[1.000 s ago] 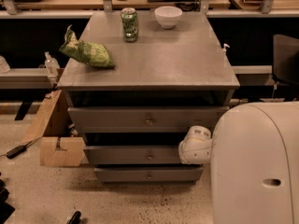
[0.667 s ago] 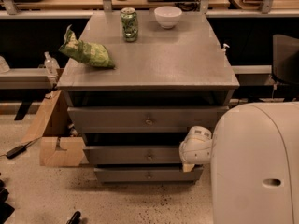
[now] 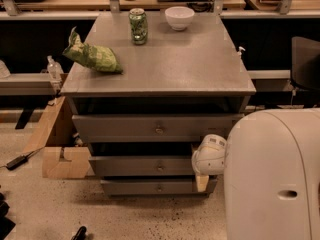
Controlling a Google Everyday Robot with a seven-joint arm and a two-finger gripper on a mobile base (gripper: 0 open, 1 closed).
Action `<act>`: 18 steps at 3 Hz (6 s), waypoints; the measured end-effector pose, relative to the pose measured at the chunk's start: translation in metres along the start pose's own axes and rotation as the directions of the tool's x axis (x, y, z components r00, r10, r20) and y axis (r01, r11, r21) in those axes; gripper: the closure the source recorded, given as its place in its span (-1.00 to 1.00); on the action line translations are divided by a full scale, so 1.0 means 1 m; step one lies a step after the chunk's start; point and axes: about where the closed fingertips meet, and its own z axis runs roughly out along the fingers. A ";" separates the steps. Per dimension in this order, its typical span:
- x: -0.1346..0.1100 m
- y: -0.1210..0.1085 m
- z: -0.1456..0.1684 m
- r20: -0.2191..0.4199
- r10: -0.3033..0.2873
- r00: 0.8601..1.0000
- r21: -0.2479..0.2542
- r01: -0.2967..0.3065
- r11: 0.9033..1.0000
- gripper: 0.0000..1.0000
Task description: Open middle drawer
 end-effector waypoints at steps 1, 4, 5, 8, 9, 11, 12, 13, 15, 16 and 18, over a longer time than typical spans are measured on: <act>0.004 0.005 0.002 -0.026 -0.020 0.999 -0.048 0.018 0.999 -0.66; 0.028 0.061 -0.070 -0.204 0.072 0.976 -0.230 -0.119 0.966 0.74; 0.029 0.076 -0.079 -0.198 0.100 0.975 -0.250 -0.149 0.957 1.00; 0.015 0.023 -0.064 0.007 0.097 0.995 -0.033 -0.097 0.995 -0.40; 0.015 0.027 -0.061 -0.002 0.091 0.996 -0.046 -0.091 0.995 -0.98; 0.010 0.027 -0.030 -0.013 0.093 0.996 -0.077 -0.094 0.993 -1.00; 0.007 0.022 -0.024 -0.009 0.087 0.996 -0.106 -0.087 0.990 -0.93; 0.008 0.018 -0.023 -0.023 0.081 0.996 -0.158 -0.084 0.984 -0.48; 0.015 0.024 -0.019 -0.045 0.093 0.995 -0.240 -0.101 0.965 0.46; 0.015 0.024 -0.020 -0.045 0.094 0.995 -0.240 -0.102 0.965 0.92; 0.015 0.022 -0.024 -0.045 0.094 0.995 -0.240 -0.102 0.965 1.00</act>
Offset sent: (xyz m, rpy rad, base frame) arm -0.0583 -0.0376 0.0426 -0.1837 0.2539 -0.1529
